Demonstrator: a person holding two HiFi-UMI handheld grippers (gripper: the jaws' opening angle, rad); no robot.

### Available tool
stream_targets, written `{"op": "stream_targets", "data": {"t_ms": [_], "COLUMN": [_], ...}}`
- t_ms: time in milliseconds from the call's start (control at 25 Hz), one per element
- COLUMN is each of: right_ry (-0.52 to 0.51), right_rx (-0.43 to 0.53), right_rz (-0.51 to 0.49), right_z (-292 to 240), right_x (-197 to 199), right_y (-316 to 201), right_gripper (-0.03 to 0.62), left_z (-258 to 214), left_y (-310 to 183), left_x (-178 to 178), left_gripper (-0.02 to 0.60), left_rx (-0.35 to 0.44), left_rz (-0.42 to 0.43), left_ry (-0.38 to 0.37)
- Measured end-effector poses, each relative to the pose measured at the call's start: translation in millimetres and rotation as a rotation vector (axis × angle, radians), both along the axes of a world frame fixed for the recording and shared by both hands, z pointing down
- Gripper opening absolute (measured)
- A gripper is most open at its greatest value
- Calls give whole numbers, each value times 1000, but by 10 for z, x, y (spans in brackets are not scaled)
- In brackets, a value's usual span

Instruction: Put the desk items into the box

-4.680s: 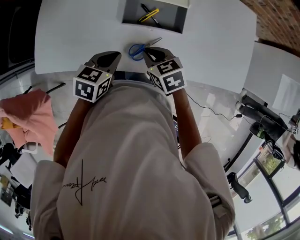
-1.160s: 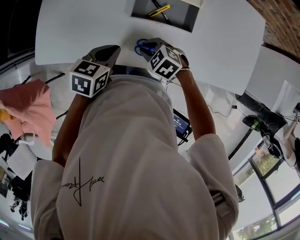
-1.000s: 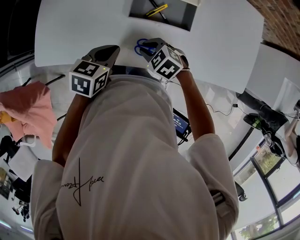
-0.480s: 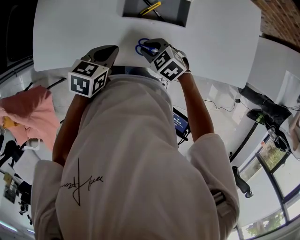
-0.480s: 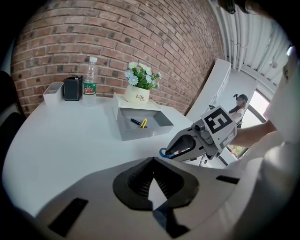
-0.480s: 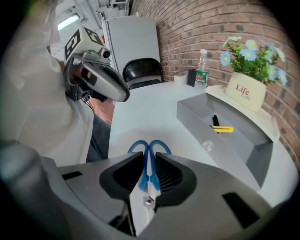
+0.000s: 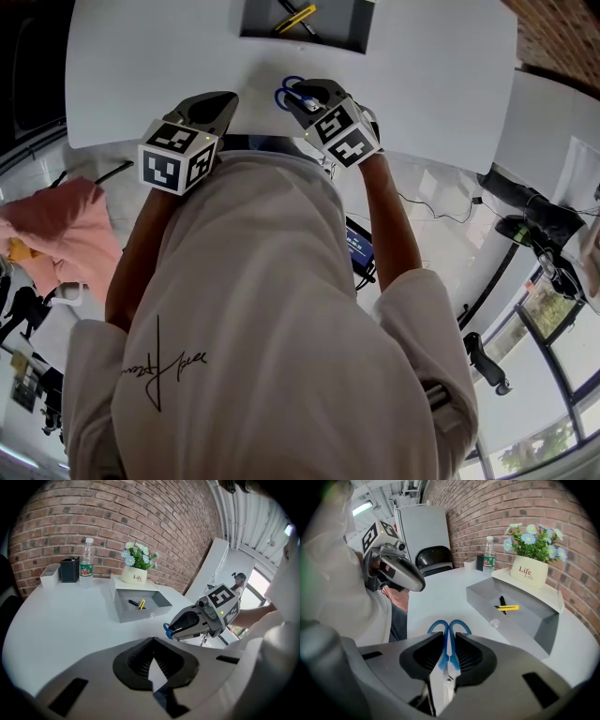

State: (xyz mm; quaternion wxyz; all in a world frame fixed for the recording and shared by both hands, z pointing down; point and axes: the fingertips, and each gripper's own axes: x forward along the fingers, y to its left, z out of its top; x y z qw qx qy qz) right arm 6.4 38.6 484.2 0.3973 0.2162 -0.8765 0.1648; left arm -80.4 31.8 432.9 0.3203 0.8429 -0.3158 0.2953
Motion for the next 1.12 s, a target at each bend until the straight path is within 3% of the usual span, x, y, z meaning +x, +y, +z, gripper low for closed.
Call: {"op": "stream_targets", "data": {"t_ms": [1120], "right_ry": [-81], "right_rx": [86], "right_rz": [178], "right_z": [-412], "right_x": [218], "right_y": [-185], "right_gripper": [98], "left_z": [0], "left_y": [-100], "left_x": [23], "left_gripper": [5], "left_rx": [3], "left_rz": [17], "left_ry": [17]}}
